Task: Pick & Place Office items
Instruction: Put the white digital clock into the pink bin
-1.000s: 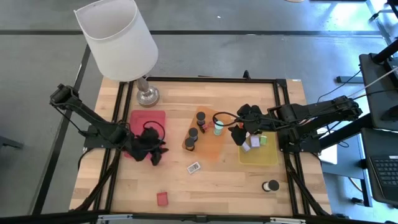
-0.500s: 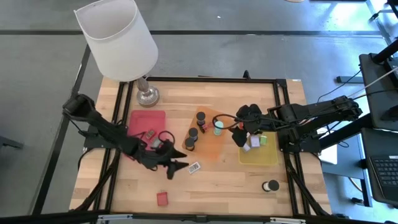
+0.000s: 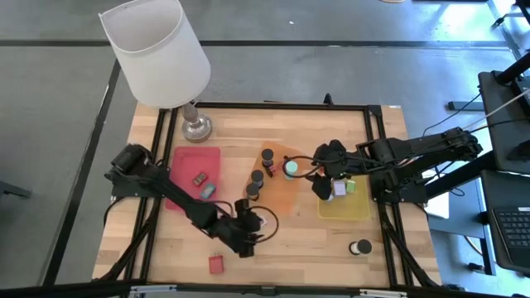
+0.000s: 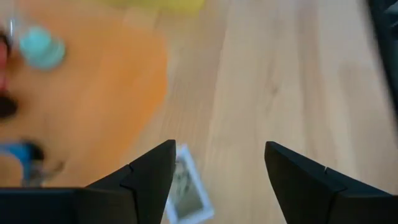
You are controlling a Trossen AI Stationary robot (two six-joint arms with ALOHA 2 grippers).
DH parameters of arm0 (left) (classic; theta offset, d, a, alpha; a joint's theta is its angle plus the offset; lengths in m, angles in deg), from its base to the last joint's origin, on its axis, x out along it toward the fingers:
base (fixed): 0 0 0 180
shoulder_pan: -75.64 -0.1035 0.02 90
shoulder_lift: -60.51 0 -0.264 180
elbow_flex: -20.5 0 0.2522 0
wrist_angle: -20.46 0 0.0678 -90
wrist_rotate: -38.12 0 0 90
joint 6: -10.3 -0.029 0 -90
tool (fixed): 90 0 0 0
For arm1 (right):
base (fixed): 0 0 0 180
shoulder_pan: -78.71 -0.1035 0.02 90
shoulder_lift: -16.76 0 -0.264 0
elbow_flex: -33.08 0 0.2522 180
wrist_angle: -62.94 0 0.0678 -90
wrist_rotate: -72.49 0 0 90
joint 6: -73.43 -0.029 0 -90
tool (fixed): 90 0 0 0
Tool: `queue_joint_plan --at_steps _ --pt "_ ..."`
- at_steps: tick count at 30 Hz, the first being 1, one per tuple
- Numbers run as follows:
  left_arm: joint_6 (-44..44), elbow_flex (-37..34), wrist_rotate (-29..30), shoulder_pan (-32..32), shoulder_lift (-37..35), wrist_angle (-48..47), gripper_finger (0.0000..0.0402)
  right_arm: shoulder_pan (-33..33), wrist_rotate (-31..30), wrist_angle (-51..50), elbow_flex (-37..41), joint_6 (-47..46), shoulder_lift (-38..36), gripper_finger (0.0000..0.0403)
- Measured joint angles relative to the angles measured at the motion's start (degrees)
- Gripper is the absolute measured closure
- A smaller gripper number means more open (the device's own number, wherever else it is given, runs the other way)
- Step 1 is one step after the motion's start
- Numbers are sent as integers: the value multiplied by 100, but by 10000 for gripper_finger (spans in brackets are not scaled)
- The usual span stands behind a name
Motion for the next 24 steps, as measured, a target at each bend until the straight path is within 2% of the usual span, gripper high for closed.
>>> queue_joint_plan --at_steps 3,15,24 --pt "543 361 -75 0 276 -526 157 -1 4 0 0 103 0 142" --pt "1782 370 -172 -52 729 -1037 158 1 -2 4 0 383 0 142" --pt "2044 372 112 -68 1158 -1057 157 1 87 2 0 376 0 142"
